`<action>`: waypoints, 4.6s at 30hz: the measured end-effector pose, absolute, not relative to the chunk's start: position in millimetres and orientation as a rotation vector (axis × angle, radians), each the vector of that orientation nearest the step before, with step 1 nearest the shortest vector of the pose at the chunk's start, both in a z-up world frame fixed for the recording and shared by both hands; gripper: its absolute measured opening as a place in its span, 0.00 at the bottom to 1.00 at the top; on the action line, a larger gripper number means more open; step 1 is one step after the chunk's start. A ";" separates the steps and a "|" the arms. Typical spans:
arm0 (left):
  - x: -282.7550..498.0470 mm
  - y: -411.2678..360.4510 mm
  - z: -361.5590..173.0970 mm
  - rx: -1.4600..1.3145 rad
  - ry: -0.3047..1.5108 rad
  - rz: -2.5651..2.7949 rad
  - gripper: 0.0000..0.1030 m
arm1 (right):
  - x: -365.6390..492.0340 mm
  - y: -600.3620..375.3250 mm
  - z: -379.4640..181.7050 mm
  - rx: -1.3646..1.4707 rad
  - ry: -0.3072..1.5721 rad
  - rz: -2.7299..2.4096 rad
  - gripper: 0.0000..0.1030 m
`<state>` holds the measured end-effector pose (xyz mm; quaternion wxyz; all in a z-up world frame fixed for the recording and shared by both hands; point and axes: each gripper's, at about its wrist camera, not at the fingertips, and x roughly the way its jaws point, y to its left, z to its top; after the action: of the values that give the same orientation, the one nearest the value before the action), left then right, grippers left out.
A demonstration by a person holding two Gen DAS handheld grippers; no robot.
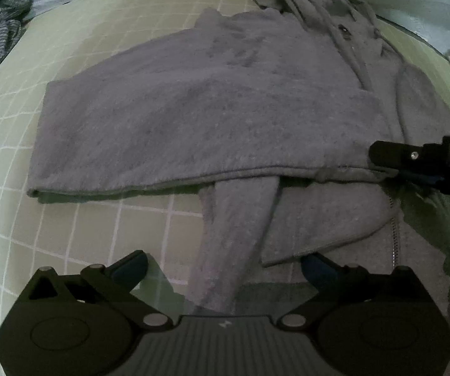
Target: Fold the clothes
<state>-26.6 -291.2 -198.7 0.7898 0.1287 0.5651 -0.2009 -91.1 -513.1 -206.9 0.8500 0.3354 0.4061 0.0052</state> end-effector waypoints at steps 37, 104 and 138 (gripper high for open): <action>-30.3 -293.3 -199.6 0.258 1.189 -0.407 1.00 | -196.8 -599.0 -97.2 0.254 0.369 -0.490 0.03; 158.4 -351.3 -184.9 -0.268 1.169 -0.420 0.05 | -250.1 -745.8 -203.6 0.530 0.747 -0.924 0.06; -15.2 -358.6 -179.8 0.361 1.108 -0.522 0.85 | -287.6 -723.6 -209.1 0.687 0.643 -1.018 0.48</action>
<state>-15.2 -358.6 -179.8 0.8031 0.1685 0.5170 -0.2436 -287.6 -723.6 -209.1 0.7692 0.3167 0.2963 -0.4693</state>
